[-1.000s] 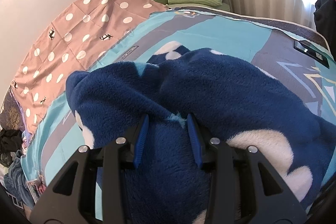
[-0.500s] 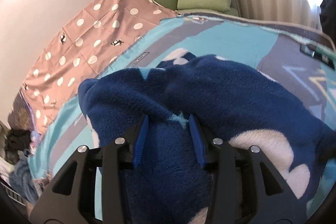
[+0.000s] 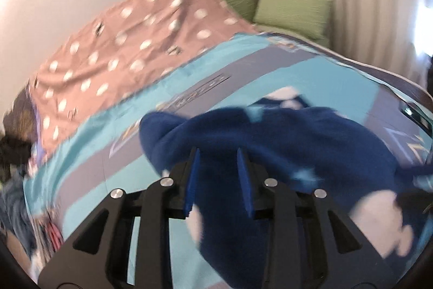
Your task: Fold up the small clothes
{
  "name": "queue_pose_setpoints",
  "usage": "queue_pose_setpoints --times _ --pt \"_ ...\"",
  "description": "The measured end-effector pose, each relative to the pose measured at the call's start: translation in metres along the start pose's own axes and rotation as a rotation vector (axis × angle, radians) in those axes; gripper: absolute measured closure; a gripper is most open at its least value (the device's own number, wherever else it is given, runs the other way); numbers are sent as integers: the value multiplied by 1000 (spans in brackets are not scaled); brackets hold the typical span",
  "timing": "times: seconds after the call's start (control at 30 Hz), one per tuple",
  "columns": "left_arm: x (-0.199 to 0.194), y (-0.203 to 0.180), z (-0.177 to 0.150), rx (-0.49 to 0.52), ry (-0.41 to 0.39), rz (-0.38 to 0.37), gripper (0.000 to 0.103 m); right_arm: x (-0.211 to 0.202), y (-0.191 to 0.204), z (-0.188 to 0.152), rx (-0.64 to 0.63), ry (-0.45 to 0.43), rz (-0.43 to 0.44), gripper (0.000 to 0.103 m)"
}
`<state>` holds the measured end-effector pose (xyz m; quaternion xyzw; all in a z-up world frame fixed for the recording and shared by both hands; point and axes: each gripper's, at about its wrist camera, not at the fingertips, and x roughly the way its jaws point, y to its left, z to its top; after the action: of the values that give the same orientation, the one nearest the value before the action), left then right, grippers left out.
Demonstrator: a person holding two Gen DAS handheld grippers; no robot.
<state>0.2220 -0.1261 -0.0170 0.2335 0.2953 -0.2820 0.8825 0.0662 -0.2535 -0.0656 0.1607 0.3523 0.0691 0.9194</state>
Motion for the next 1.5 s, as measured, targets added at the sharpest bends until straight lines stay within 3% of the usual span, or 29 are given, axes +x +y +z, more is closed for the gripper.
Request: queue_pose_setpoints --times 0.07,0.13,0.27,0.37,0.47,0.6,0.7,0.8,0.87,0.97,1.0,1.13,1.3,1.4,1.5 --pt "32 -3 -15 29 57 -8 61 18 -17 -14 63 30 48 72" --pt "45 1 -21 -38 64 -47 63 14 -15 -14 36 28 44 72" --pt "42 -5 -20 -3 68 -8 64 10 -5 -12 -1 38 1 71" --pt "32 3 -16 -11 59 -38 63 9 -5 -7 -27 82 26 69" --pt "13 16 -7 -40 15 -56 57 2 -12 8 29 114 58 69" --pt "-7 38 7 -125 -77 -27 56 -21 -3 43 -63 -37 -23 69" --pt "12 52 17 -168 -26 -28 56 -9 7 71 -78 -60 -1 68" --pt "44 61 20 -244 44 -96 53 18 15 91 -92 -56 -13 64" --pt "61 59 17 -267 68 -122 47 42 12 98 -83 -6 -30 64" --pt "91 45 3 -196 116 -65 42 111 -10 88 -18 217 -68 63" --pt "96 42 -2 -197 108 -56 42 127 -17 80 -21 226 -58 63" --pt "96 41 -4 -170 106 -65 42 123 -19 72 -63 166 -62 63" --pt "92 39 -4 -176 90 -50 42 123 -15 72 -95 164 -85 61" --pt "69 37 -4 -197 47 -7 37 120 -17 73 -120 157 -53 60" --pt "33 39 -6 -256 12 -49 34 106 -23 76 -107 147 -30 55"
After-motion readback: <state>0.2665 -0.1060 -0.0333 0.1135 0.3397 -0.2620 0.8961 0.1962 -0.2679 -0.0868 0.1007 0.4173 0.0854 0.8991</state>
